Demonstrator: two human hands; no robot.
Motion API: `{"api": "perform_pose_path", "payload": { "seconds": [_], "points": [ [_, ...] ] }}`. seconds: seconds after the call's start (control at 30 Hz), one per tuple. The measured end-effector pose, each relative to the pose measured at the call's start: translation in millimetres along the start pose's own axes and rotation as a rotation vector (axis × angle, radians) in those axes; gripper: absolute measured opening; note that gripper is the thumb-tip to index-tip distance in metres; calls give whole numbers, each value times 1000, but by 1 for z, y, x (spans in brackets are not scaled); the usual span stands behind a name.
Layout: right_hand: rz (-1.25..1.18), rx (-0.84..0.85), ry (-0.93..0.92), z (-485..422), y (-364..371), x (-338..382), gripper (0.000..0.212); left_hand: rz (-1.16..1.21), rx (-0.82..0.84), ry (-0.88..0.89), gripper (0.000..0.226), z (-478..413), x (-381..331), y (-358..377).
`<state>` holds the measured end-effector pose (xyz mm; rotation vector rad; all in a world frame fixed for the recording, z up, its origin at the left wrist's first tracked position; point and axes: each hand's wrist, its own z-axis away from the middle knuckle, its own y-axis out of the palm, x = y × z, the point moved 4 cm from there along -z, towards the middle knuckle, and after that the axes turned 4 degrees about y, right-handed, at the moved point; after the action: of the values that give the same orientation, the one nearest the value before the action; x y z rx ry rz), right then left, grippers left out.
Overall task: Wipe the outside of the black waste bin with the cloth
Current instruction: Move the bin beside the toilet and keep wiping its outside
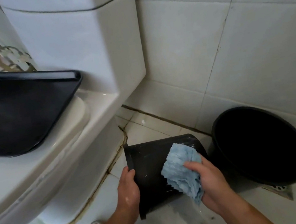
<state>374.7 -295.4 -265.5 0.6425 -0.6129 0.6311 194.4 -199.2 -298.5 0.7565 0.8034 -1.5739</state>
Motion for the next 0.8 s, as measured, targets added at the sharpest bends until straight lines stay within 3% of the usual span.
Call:
{"api": "perform_pose_path", "payload": {
  "seconds": [0.1,0.17,0.3,0.47,0.57,0.7,0.8],
  "points": [
    [-25,64,-9,-18,18,0,36,19,-23,5,31,3,0,1],
    [112,45,-86,-30,29,2,35,31,-31,9,30,5,0,2],
    [1015,-258,-530,-54,21,7,46,-61,-40,70,31,3,1,0],
    [1490,-228,-770,-53,-2,-15,58,-119,5,76,30,-8,8,-1],
    [1646,-110,-860,-46,-3,-27,61,-111,39,63,28,-9,7,-2],
    [1486,-76,-904,-48,3,-7,40,-79,52,45,29,-14,8,-3],
    [1566,-8,-874,-56,13,-4,45,-66,43,38,30,-18,11,-3]
  ]
}}
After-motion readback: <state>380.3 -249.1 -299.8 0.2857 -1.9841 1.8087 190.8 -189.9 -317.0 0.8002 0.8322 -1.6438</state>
